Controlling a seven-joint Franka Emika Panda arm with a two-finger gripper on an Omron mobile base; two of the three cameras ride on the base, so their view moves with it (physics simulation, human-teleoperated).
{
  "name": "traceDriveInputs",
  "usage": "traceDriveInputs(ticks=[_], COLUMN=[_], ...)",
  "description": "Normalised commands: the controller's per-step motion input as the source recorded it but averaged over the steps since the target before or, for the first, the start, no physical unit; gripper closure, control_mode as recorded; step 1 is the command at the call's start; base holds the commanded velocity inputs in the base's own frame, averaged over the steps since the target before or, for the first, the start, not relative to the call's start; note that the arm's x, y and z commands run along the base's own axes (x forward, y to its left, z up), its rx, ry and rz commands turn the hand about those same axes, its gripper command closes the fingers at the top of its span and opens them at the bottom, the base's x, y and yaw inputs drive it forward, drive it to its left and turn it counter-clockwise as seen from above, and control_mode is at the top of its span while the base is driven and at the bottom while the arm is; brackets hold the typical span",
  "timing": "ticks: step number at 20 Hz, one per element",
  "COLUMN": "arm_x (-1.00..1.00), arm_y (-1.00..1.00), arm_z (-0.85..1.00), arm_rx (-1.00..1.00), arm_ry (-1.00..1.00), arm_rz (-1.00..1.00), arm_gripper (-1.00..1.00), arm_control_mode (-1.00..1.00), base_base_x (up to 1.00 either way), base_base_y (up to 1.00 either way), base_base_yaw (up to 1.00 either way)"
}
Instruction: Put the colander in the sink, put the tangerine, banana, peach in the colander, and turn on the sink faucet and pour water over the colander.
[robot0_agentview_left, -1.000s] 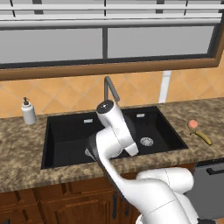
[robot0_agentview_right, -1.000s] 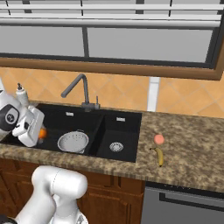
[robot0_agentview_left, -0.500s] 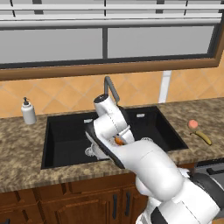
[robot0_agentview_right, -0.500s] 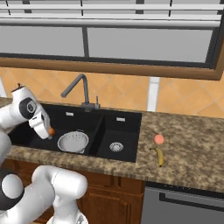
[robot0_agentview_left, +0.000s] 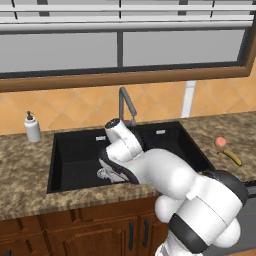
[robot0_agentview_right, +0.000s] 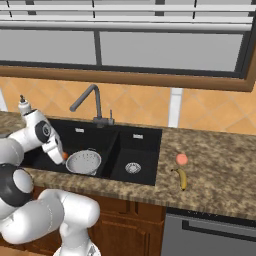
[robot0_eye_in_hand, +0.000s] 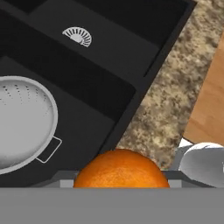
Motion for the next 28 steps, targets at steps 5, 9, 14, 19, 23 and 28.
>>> traceDriveInputs(ticks=[5, 9, 14, 19, 23, 28], arm_x=[0.53, 0.39, 0.39, 0.36, 0.35, 0.32], arm_y=[0.04, 0.13, 0.18, 0.24, 0.3, 0.28], arm_z=[-0.43, -0.51, -0.53, -0.49, -0.46, -0.37], arm_rx=[0.0, 0.0, 0.0, -0.02, -0.05, -0.05], arm_ry=[0.03, 0.0, 0.01, 0.01, 0.0, 0.0], arm_rz=[0.08, 0.06, 0.02, 0.0, 0.0, 0.01], arm_gripper=[1.0, 1.0, 1.0, 1.0, 1.0, -1.0], arm_control_mode=[-1.0, -1.0, -1.0, -1.0, -1.0, -1.0], base_base_x=[0.0, 0.0, 0.0, 0.0, 0.0, 0.0], base_base_y=[0.0, 0.0, 0.0, 0.0, 0.0, 0.0], base_base_yaw=[0.0, 0.0, 0.0, 0.0, 0.0, 0.0])
